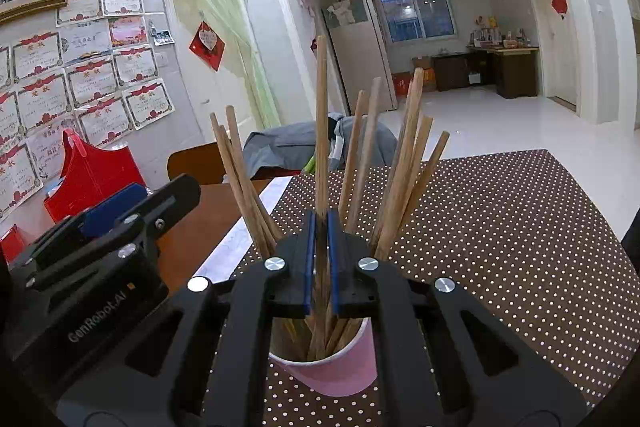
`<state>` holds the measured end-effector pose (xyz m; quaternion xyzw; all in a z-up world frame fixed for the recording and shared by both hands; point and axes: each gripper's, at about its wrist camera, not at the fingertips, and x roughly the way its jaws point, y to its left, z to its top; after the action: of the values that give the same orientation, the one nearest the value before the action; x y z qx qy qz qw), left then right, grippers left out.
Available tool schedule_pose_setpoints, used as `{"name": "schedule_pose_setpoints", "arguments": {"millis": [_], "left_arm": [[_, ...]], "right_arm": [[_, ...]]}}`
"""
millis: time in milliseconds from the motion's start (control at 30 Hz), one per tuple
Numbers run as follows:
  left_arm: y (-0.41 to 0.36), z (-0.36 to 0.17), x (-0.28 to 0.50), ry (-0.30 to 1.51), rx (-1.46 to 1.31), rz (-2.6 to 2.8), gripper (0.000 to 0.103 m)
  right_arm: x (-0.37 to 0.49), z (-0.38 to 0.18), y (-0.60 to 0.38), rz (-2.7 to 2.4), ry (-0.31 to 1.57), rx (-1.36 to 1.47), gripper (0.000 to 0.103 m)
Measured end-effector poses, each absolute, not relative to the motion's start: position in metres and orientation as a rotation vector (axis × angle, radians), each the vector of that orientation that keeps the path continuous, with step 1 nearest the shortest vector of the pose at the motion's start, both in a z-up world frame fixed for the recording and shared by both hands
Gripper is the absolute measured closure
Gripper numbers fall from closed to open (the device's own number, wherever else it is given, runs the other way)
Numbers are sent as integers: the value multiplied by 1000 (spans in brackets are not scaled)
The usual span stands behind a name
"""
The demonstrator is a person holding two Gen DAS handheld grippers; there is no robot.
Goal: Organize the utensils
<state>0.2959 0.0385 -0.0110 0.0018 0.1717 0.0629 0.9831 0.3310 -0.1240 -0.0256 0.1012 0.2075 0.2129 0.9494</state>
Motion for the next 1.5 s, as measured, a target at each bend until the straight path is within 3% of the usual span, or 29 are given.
{"name": "schedule_pose_setpoints", "arguments": {"millis": [267, 300, 333, 433, 600, 767, 833, 967, 1067, 1500], "left_arm": [[39, -9, 295, 350, -5, 129, 44], [40, -9, 295, 349, -5, 131, 44], [40, -9, 295, 350, -5, 132, 44], [42, -5, 293, 351, -13, 143, 43], [43, 7, 282, 349, -7, 143, 43], [34, 25, 254, 299, -5, 104, 36], [25, 32, 242, 284, 20, 84, 35], [15, 47, 220, 256, 44, 80, 32], [18, 57, 207, 253, 9, 85, 29], [13, 77, 171, 198, 19, 86, 28]], "right_arm": [[326, -17, -130, 426, 399, 226, 94], [326, -16, -131, 424, 397, 228, 90], [325, -16, -132, 422, 395, 229, 79], [322, -12, -136, 411, 375, 234, 66], [312, 3, -142, 379, 332, 196, 57], [290, 20, -160, 336, 319, 180, 47], [276, 30, -166, 324, 302, 170, 37], [256, 49, -169, 301, 293, 128, 32], [240, 62, -170, 295, 278, 101, 22], [202, 85, -173, 281, 199, 55, 14]]}}
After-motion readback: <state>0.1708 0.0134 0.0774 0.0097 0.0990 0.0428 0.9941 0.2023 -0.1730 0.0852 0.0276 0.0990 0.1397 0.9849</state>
